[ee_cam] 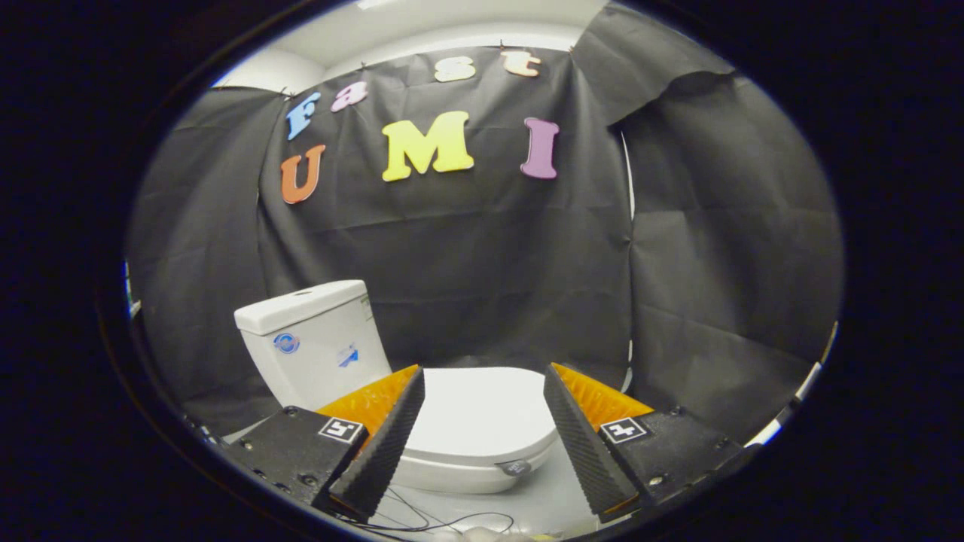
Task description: Open the toilet lid.
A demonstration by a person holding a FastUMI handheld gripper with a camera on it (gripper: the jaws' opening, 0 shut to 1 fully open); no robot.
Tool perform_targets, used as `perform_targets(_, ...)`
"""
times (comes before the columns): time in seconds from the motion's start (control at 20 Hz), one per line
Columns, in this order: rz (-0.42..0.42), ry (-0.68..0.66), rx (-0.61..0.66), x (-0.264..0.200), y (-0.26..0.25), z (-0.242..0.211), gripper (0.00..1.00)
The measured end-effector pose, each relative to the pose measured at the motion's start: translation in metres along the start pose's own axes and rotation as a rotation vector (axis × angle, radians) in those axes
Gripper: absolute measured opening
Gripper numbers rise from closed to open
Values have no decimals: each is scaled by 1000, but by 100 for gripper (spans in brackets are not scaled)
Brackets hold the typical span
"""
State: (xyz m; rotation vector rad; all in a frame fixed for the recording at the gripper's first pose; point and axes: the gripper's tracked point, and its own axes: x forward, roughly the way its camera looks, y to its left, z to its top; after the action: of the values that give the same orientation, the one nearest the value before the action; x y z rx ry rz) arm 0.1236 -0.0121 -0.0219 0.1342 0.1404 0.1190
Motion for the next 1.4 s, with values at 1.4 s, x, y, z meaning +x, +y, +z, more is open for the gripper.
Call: perform_targets(1.4, -12, 456, 646, 108, -102, -212, 99)
